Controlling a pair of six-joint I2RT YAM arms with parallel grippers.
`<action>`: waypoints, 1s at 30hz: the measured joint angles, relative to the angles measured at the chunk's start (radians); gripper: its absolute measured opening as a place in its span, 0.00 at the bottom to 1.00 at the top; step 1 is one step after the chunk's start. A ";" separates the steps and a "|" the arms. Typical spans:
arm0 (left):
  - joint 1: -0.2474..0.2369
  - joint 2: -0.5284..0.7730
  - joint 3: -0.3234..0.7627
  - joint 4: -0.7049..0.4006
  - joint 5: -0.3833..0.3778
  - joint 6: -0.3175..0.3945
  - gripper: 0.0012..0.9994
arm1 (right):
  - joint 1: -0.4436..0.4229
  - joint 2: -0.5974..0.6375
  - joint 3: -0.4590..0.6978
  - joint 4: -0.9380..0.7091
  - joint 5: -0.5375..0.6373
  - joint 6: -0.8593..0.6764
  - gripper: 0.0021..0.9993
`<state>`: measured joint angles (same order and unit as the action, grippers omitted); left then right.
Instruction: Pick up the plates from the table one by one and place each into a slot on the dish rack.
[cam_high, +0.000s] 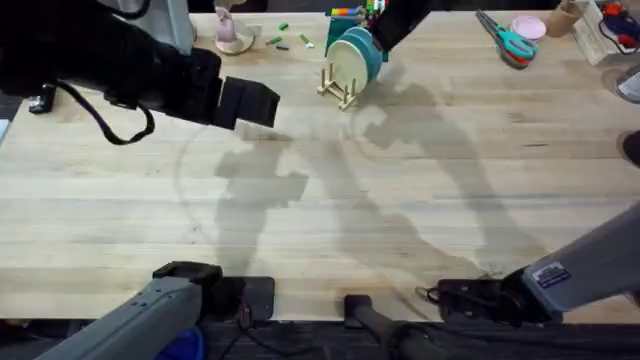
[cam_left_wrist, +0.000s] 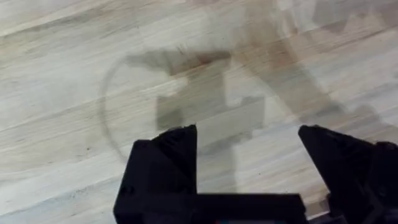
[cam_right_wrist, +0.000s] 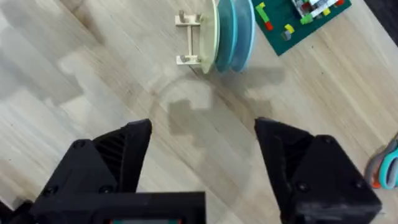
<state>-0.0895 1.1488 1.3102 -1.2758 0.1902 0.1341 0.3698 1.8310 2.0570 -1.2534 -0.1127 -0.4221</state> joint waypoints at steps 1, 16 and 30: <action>0.000 0.000 0.000 0.000 0.000 0.000 1.00 | 0.000 -0.010 -0.018 0.006 0.000 0.000 0.99; 0.000 0.000 0.000 0.000 0.000 0.000 1.00 | -0.045 -0.435 -0.549 0.316 0.000 0.013 0.99; 0.000 0.000 0.000 -0.066 0.002 0.000 1.00 | -0.045 -0.646 -0.772 0.294 0.000 0.201 0.99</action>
<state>-0.0895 1.1488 1.3102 -1.3422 0.1917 0.1345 0.3252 1.1851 1.2854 -0.9597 -0.1131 -0.2213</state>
